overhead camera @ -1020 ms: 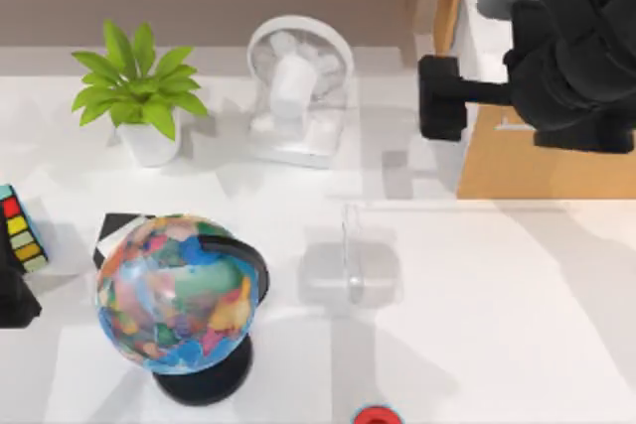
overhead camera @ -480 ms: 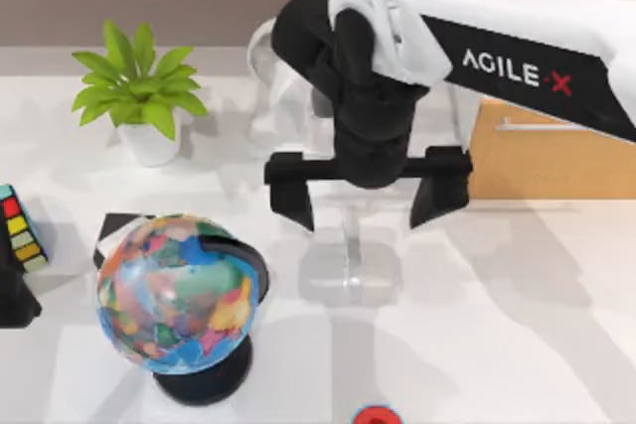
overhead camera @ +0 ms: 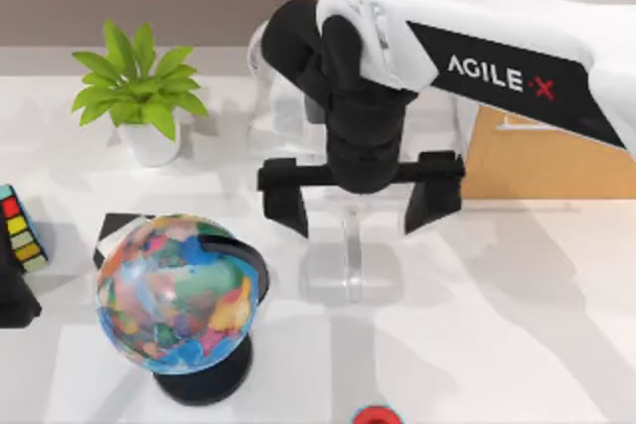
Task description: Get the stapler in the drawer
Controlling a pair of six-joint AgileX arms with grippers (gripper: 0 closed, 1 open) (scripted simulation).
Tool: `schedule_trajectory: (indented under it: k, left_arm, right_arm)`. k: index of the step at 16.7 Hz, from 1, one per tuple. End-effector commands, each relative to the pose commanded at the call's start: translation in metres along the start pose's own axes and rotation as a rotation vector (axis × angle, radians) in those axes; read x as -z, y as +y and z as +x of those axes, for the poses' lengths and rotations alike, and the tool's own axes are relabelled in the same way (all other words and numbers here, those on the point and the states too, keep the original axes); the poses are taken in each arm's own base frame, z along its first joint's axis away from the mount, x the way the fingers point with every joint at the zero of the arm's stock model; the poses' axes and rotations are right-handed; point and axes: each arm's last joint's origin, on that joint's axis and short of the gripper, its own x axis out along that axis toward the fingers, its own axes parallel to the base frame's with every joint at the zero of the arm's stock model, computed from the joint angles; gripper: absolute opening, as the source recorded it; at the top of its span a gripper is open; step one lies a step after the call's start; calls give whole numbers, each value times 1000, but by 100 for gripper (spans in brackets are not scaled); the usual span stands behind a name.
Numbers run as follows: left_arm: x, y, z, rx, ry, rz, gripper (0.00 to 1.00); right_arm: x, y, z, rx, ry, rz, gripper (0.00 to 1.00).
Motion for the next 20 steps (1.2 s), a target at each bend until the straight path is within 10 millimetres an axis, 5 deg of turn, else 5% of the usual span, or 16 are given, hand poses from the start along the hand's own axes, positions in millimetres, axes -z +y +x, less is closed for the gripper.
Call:
schedule_trajectory:
  k: [6, 10, 20]
  left_arm:
    - [0, 0, 0, 0, 0, 0, 100]
    - [0, 0, 0, 0, 0, 0, 100]
    - [0, 0, 0, 0, 0, 0, 100]
  right_arm:
    - [1, 2, 45, -1, -2, -2, 100]
    - [1, 2, 49, 0, 0, -2, 100]
    - [1, 2, 49, 0, 0, -2, 25]
